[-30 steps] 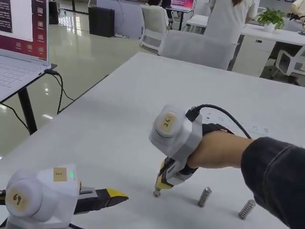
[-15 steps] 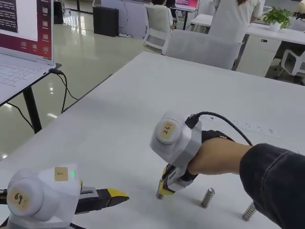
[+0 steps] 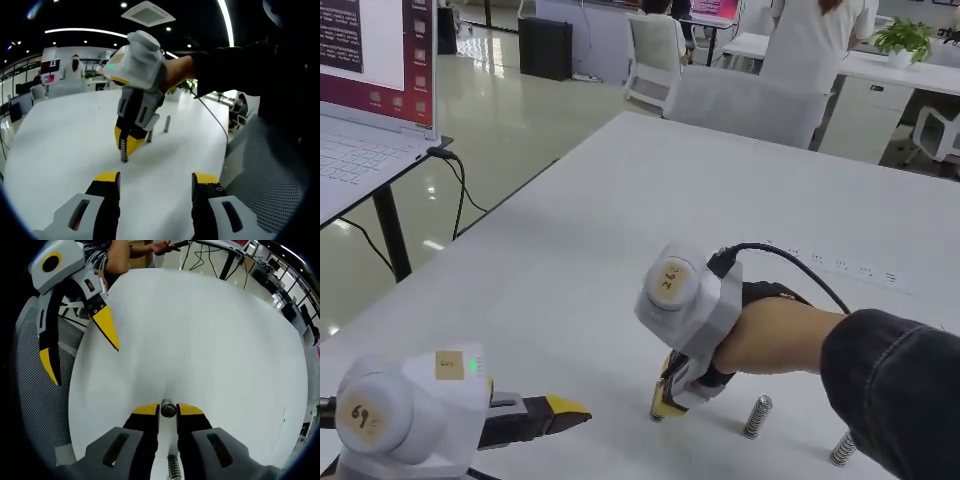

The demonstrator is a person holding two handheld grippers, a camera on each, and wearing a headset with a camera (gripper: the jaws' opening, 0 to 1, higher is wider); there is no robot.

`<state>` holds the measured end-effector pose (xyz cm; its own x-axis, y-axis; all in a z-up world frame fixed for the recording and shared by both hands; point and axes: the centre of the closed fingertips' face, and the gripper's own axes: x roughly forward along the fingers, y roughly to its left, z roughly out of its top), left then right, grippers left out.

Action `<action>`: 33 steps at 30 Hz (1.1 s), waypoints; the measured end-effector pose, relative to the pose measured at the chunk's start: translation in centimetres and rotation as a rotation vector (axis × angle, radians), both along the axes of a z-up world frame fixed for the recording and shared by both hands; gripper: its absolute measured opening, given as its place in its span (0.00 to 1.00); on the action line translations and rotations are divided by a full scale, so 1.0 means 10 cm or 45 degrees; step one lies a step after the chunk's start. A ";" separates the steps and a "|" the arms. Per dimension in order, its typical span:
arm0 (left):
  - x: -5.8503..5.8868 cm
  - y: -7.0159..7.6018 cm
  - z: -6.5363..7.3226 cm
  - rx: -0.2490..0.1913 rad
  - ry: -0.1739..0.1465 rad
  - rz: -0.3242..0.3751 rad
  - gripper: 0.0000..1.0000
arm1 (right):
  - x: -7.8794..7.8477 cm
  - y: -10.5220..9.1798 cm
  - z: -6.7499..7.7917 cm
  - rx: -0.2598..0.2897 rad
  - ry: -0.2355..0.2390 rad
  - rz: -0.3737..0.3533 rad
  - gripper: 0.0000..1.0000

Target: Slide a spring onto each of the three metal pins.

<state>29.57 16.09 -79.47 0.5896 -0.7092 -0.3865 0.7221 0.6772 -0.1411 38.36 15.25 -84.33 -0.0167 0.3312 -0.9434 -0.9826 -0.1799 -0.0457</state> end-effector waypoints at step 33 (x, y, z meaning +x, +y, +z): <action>0.06 -0.02 0.15 0.020 -0.037 0.005 0.52 | 0.15 -0.39 0.41 0.215 -0.031 -0.186 0.34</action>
<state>30.16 15.92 -77.95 0.6038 -0.7005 -0.3804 0.7228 0.6823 -0.1092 39.90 11.39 -80.26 0.0650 0.4815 -0.8740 -0.9959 -0.0237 -0.0871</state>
